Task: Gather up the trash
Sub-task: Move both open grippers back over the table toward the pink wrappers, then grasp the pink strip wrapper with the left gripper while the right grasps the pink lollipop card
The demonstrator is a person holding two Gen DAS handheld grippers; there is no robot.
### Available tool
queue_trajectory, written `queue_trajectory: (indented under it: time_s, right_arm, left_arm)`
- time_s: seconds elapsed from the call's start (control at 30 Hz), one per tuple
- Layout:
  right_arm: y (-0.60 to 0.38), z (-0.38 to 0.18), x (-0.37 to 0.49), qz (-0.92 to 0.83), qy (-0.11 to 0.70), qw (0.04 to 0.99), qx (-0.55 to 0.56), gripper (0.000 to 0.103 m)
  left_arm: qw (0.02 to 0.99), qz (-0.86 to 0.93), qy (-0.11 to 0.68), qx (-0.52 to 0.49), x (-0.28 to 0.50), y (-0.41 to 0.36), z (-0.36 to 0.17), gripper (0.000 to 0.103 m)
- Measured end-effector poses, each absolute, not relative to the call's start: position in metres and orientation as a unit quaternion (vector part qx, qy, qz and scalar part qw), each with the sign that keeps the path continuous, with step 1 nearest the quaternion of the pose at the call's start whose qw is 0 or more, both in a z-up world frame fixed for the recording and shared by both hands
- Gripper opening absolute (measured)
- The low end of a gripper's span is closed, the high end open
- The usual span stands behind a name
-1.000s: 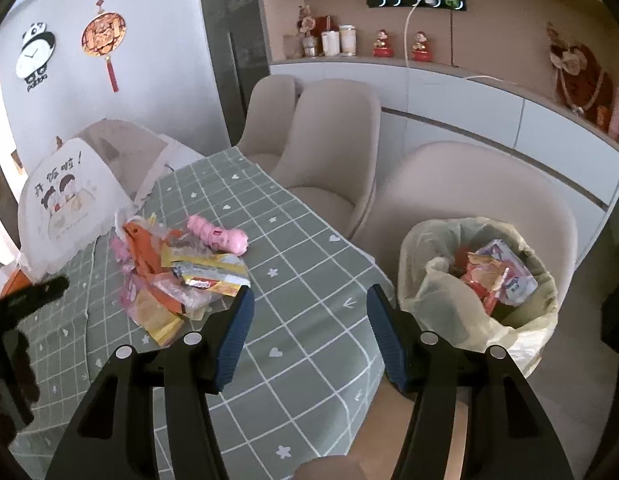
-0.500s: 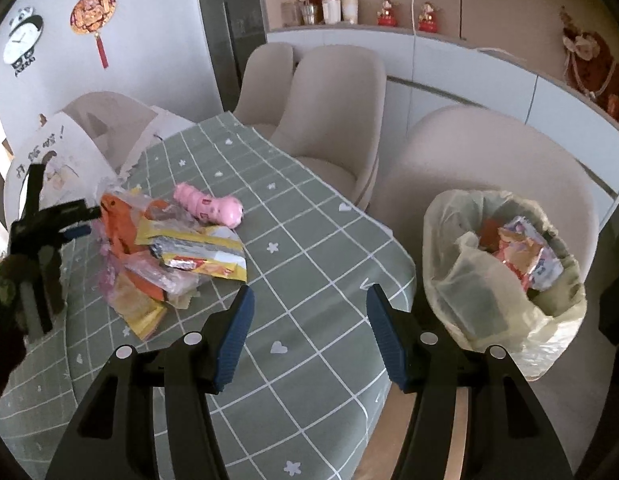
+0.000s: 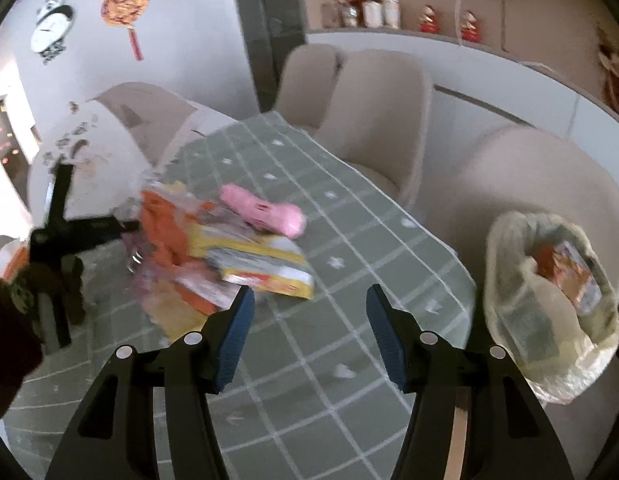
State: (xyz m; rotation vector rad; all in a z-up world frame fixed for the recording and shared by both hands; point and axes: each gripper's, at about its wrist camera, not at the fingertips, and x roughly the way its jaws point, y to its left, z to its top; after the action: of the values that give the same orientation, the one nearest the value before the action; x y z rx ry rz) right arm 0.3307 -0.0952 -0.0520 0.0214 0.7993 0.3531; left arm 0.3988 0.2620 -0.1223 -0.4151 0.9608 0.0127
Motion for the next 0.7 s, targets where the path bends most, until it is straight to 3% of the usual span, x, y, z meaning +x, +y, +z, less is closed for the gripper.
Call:
queue_trajectory:
  time_s: [0.2, 0.33, 0.7]
  right_arm:
    - [-0.043, -0.040, 0.324, 0.239, 0.370, 0.897, -0.030, 0.055]
    - [-0.004, -0.041, 0.319, 0.296, 0.377, 0.877, -0.046, 0.055]
    - [0.110, -0.105, 0.307, 0.415, 0.406, 0.797, -0.164, 0.055]
  left_arm:
    - [0.856, -0.024, 0.469, -0.216, 0.350, 0.260, -0.120, 0.016]
    - [0.852, -0.035, 0.461, -0.244, 0.317, 0.270, -0.110, 0.046]
    - [0.879, 0.035, 0.423, -0.217, 0.258, 0.318, -0.081, 0.052]
